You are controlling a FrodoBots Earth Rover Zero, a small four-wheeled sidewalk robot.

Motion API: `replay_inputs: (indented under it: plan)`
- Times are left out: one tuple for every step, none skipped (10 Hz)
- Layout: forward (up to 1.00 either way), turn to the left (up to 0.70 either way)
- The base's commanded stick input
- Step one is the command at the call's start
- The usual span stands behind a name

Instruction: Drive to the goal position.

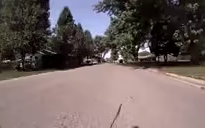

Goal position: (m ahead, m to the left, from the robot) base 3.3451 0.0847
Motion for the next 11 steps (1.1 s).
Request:
replay_inputs:
  plan:
    - [0.69, -0.24]
    - [0.69, -0.28]
    - [0.69, -0.33]
    - [0.69, -0.34]
    - [0.69, -0.28]
    - [0.69, -0.19]
    - [0.69, -0.10]
    - [0.69, -0.01]
    - [0.69, 0.03]
    - [0.69, 0.03]
    - [0.69, 0.03]
